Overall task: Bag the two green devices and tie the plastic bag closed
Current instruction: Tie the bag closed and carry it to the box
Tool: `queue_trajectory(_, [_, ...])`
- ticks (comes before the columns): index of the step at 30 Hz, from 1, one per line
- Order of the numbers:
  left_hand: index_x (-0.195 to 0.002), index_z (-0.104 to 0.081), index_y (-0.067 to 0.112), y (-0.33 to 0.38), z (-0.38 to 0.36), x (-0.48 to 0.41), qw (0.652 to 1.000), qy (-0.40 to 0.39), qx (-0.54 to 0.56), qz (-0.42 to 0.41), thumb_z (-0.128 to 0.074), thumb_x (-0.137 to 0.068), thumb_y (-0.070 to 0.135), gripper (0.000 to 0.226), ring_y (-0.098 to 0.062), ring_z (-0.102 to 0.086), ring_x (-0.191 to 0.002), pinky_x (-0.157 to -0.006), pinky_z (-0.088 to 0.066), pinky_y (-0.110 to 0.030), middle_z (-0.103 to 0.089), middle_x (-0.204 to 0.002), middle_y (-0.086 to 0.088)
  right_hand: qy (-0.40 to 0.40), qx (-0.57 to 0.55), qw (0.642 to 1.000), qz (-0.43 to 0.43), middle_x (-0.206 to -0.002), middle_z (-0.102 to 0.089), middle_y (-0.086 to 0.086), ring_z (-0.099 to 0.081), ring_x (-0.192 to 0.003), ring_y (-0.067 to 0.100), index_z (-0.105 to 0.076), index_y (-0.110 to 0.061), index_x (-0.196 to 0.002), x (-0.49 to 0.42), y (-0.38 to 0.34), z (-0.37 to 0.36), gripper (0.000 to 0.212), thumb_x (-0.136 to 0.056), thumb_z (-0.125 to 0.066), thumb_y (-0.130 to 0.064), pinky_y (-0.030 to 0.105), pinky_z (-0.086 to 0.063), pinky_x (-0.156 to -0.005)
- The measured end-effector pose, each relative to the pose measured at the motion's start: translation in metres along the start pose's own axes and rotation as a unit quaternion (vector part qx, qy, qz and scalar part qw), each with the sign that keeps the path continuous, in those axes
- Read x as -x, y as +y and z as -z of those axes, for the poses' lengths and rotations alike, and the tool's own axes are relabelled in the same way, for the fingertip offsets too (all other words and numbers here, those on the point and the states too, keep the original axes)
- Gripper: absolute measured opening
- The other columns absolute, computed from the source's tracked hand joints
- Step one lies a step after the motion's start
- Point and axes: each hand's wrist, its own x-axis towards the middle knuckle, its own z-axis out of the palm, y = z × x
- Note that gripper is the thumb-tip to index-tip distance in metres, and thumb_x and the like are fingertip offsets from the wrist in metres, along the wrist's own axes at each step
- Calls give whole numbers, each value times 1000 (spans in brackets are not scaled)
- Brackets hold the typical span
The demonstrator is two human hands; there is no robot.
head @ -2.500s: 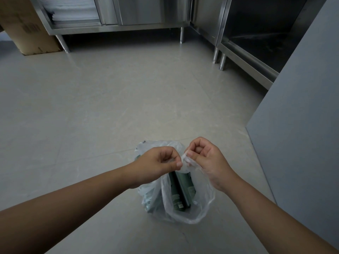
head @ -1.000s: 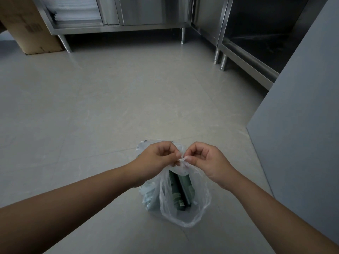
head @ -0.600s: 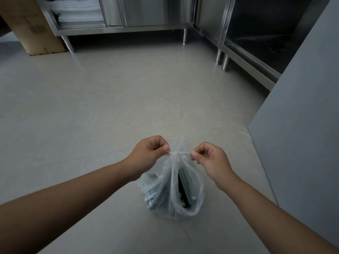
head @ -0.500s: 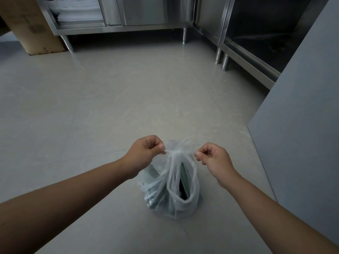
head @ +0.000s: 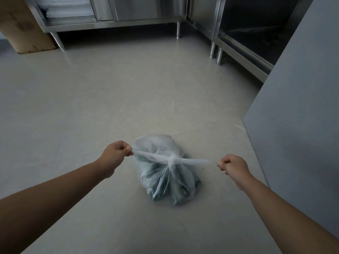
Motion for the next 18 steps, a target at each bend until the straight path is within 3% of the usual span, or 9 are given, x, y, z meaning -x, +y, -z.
queue_trajectory(4, [-67, -51, 12, -4, 1, 0, 1000, -6, 1, 8, -48, -91, 4, 26, -13, -47, -66, -58, -33, -21, -58, -71, -5, -9, -22, 1000, -3, -67, -59, 5, -56, -75, 25, -56, -13, -63, -2, 2, 0, 23, -82, -58, -2, 31, -43, -64])
queue_trajectory(9, [-72, -53, 15, -3, -2, 2, 998, -38, 43, 19, -47, -93, 13, 22, -12, -55, -77, -65, -35, -26, -61, -79, -3, -55, -150, 987, 13, -76, -61, 11, -59, -69, 15, -54, -8, -71, 5, -6, -4, 19, -88, -51, 1, 24, -45, -60])
queue_trajectory(13, [-75, -53, 15, 0, -12, 3, 992, -79, 95, 27, -45, -94, 14, 21, -13, -60, -82, -68, -37, -26, -67, -87, -3, -95, -245, 965, -11, -81, -65, 11, -62, -72, 19, -49, -10, -73, 12, -13, -18, 21, -92, -44, -3, 26, -46, -62])
queue_trajectory(18, [-73, -48, 13, 10, -19, 6, 978, -93, 184, 22, -39, -97, 11, 26, -17, -65, -80, -71, -42, -29, -73, -79, -3, -102, -331, 938, -14, -82, -66, 16, -64, -72, 24, -44, -11, -74, 19, -25, -33, 22, -94, -36, -4, 28, -52, -62])
